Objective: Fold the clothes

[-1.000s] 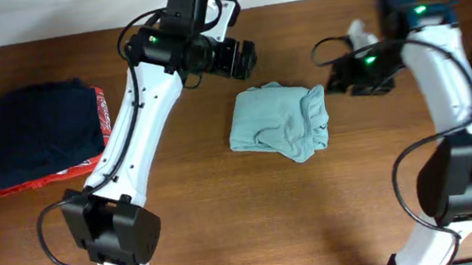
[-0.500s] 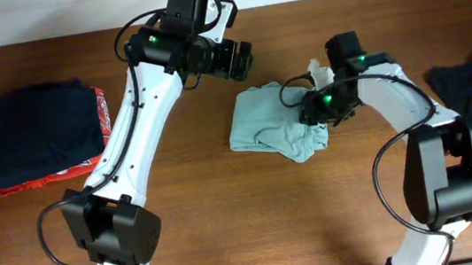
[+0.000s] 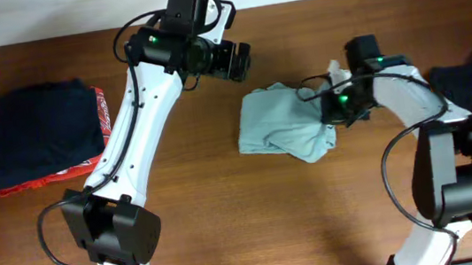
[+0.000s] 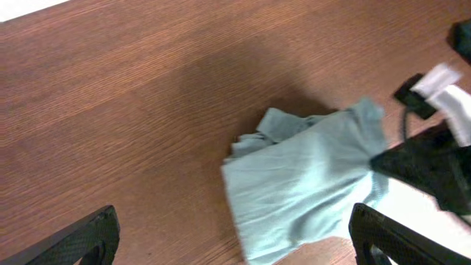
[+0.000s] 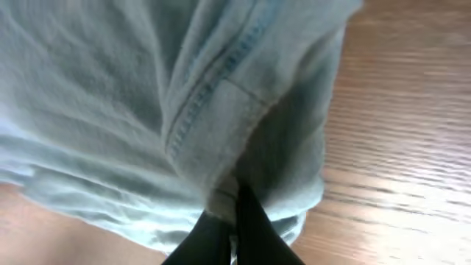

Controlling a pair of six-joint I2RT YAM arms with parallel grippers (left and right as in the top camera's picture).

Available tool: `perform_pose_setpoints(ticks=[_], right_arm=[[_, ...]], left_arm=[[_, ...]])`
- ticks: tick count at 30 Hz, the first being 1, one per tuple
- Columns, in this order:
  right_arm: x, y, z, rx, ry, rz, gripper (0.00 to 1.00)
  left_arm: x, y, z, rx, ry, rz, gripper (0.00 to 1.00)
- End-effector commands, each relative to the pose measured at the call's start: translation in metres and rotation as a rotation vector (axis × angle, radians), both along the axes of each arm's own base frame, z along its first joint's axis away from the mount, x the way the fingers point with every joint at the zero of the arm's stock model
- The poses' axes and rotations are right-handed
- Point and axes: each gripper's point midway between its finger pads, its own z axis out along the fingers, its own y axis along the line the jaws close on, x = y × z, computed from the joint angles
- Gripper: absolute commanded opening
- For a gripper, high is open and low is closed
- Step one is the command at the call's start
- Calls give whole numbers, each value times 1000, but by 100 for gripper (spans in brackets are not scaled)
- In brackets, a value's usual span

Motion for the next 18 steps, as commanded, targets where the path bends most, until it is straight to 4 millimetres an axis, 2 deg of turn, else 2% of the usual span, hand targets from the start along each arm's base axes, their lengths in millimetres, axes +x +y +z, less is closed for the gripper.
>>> perform_pose_setpoints(ticks=[1,3,4,6,9,11,13,15,18], right_arm=[[3,-1,9,63,-21,31,4],[-1,0,9,68,-21,64,4],[-2,0,9,66,-24,79,29],[-3,-1,10,64,-22,95,96],[-1,-5,18,65,-15,83,99],[2,-9,31,65,-16,72,99],[11,-17,54,63,-29,56,99],[17,-20,69,60,-47,49,99],[20,-23,71,59,-54,43,99]], left_arm=[[4,8,6,13,-21,28,99],[4,7,4,15,-17,28,99],[4,7,4,15,-16,28,99],[4,7,3,16,-14,28,99],[3,8,2,18,-8,28,99],[2,8,0,22,-1,28,99],[0,10,-2,31,9,31,99],[-1,11,-3,36,14,32,99],[-2,12,-4,38,21,32,99]])
